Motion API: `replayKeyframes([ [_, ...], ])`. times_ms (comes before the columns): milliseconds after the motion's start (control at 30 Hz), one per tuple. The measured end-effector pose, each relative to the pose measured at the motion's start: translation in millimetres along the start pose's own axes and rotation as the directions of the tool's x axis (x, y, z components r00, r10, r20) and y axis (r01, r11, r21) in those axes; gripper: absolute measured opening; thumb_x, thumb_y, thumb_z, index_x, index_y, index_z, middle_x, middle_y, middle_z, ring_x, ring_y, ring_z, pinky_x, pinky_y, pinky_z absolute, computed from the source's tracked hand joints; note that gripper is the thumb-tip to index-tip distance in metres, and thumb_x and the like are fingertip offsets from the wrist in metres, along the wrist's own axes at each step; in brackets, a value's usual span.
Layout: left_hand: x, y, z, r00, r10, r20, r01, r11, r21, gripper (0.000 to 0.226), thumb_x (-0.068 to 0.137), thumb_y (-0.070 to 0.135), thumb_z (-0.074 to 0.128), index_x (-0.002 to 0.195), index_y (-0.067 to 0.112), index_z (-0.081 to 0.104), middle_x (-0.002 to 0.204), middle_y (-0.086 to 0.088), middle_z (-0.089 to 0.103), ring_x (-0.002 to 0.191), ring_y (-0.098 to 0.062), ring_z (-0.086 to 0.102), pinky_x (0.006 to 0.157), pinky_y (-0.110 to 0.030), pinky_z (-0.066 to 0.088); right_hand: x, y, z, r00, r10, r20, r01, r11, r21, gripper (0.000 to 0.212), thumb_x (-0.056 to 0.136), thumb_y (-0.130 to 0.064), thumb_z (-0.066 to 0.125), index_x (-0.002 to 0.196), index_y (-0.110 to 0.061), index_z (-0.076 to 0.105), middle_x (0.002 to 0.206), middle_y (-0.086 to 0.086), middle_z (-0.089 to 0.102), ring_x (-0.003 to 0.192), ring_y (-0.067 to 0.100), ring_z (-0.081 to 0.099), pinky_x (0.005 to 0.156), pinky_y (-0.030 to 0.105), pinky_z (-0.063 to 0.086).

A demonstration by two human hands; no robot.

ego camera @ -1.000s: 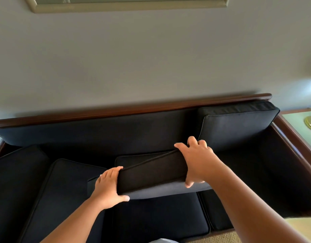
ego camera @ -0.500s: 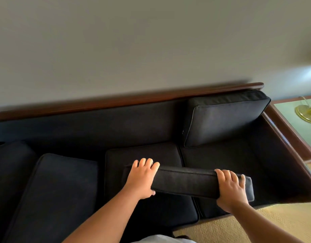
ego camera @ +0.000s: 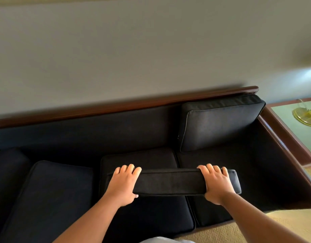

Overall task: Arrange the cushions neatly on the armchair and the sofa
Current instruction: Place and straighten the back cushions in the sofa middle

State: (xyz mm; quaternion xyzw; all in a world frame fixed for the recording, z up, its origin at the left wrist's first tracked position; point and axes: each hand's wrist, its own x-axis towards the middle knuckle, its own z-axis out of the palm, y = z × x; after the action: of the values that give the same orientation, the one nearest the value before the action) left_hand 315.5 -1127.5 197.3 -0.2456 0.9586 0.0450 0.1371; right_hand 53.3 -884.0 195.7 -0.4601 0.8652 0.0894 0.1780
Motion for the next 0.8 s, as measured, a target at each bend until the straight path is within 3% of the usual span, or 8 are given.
replayKeyframes([
  [233,-13.5,-38.4,7.5,0.997,-0.066,0.025,0.067,0.996,-0.062,0.098,0.075,0.060,0.078,0.153,0.030,0.026,0.144,0.007,0.038,0.134,-0.019,0.040,0.116,-0.038,0.029,22.2,-35.0,-10.7,0.996,-0.084,-0.012,0.084,0.996,0.009,0.090,0.065,-0.041,0.067,0.147,-0.034,0.031,0.131,-0.009,0.041,0.123,0.021,0.042,0.112,0.046,0.025],
  [367,-29.2,-54.9,25.2,0.997,-0.081,-0.004,0.080,0.992,-0.102,0.103,0.060,0.065,0.083,0.147,0.032,0.039,0.134,0.010,0.046,0.125,-0.017,0.050,0.111,-0.040,0.037,23.1,-51.7,-4.8,0.994,-0.112,-0.016,0.111,0.993,-0.038,0.099,0.061,-0.039,0.072,0.150,-0.030,0.030,0.133,-0.004,0.042,0.124,0.026,0.042,0.112,0.051,0.024],
  [467,-35.5,-65.1,32.7,0.997,-0.074,-0.015,0.072,0.992,-0.104,0.106,0.052,0.069,0.084,0.143,0.031,0.045,0.128,0.012,0.049,0.118,-0.015,0.054,0.107,-0.040,0.042,22.0,-60.7,3.8,0.995,-0.097,-0.037,0.095,0.995,-0.041,0.107,0.043,-0.037,0.079,0.143,-0.027,0.043,0.124,-0.001,0.049,0.114,0.028,0.049,0.107,0.054,0.032],
  [567,-35.4,-71.8,35.1,0.998,-0.047,-0.031,0.044,0.994,-0.096,0.109,0.040,0.070,0.086,0.135,0.029,0.052,0.118,0.013,0.051,0.106,-0.014,0.059,0.095,-0.040,0.051,20.1,-60.2,16.3,0.984,-0.094,-0.150,0.092,0.996,-0.020,0.108,0.022,-0.035,0.082,0.127,-0.026,0.056,0.107,-0.004,0.053,0.096,0.026,0.055,0.094,0.054,0.046],
  [800,-18.1,-82.7,13.1,0.998,-0.055,-0.017,0.054,0.996,-0.075,0.102,0.046,0.068,0.085,0.134,0.028,0.054,0.117,0.013,0.056,0.103,-0.013,0.062,0.090,-0.038,0.052,38.6,-66.4,-11.9,0.982,-0.060,-0.181,0.067,0.997,0.030,0.085,0.038,-0.032,0.084,0.118,-0.036,0.059,0.100,-0.015,0.056,0.092,0.019,0.059,0.092,0.045,0.046],
])
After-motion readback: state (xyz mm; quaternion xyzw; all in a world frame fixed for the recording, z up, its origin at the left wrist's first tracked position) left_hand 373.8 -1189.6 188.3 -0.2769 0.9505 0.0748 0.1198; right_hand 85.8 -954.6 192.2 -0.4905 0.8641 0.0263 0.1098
